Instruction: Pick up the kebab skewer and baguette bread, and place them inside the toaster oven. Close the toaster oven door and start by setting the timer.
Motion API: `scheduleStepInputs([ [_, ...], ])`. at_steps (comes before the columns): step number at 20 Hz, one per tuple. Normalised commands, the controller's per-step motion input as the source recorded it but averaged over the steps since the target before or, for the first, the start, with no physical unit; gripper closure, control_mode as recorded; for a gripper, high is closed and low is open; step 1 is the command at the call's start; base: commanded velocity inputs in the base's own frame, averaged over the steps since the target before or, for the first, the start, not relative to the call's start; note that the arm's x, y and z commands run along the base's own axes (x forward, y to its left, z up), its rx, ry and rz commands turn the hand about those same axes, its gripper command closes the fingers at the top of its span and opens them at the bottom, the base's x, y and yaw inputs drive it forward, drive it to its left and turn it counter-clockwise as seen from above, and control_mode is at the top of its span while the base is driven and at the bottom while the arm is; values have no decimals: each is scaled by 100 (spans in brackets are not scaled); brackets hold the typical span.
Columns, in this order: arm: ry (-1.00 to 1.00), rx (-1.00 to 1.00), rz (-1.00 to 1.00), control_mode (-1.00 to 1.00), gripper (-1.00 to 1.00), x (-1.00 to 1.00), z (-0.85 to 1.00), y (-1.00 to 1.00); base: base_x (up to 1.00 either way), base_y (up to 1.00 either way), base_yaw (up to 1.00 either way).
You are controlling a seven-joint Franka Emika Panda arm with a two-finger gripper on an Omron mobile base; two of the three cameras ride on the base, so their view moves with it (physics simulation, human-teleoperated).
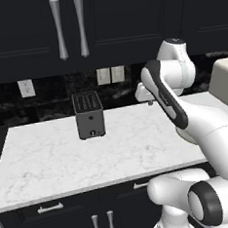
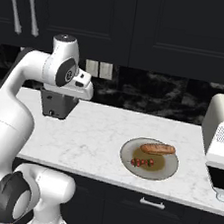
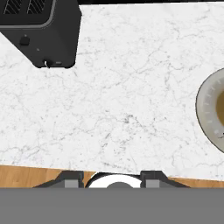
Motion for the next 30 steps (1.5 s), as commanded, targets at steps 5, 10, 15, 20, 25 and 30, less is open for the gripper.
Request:
scheduleStepInputs([
  [5,0,0,0,100,-100,0,0,0,0,0,0],
  [10,0,0,0,100,-100,0,0,0,0,0,0],
  [15,0,0,0,100,-100,0,0,0,0,-13,0],
  [20,0,0,0,100,-100,0,0,0,0,-55,-3],
  [25,0,0,0,100,-100,0,0,0,0,-63,-4],
  [30,0,0,0,100,-100,0,0,0,0,-59,-3],
])
